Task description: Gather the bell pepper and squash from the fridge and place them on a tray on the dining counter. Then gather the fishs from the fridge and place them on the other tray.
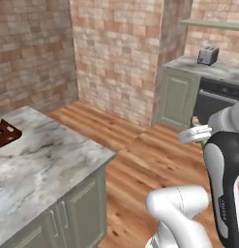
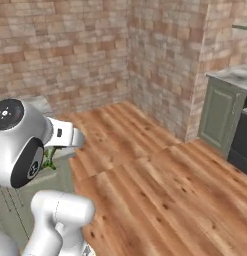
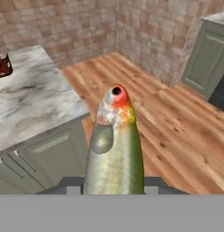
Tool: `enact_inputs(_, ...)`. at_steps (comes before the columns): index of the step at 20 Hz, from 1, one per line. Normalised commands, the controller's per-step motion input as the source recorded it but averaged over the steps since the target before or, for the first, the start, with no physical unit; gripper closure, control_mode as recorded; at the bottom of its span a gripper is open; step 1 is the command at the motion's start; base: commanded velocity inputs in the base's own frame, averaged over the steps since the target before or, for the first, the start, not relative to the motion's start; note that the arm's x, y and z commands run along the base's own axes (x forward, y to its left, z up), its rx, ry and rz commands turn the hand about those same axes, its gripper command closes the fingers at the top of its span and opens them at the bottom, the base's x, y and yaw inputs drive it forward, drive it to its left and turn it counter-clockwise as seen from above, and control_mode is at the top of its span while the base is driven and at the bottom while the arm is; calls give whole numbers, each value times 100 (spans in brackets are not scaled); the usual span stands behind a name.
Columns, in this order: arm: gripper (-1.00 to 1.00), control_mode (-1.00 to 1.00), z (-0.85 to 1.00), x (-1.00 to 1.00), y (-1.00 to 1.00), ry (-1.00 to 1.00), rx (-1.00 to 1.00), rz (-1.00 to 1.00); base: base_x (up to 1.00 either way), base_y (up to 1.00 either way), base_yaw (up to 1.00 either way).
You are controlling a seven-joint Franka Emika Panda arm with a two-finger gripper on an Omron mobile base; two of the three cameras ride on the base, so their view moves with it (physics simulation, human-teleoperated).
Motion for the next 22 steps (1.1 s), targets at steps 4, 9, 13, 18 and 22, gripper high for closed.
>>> enact_inputs(4, 100, 100, 0, 0, 0, 0, 0, 0, 100, -87, 41)
enact_inputs(9, 100, 100, 0, 0, 0, 0, 0, 0, 100, -100, 30)
enact_inputs(13, 100, 100, 0, 0, 0, 0, 0, 0, 100, -83, 44)
enact_inputs(18, 100, 100, 0, 0, 0, 0, 0, 0, 100, -47, 63)
enact_inputs(22, 100, 100, 0, 0, 0, 0, 0, 0, 88, -13, 87)
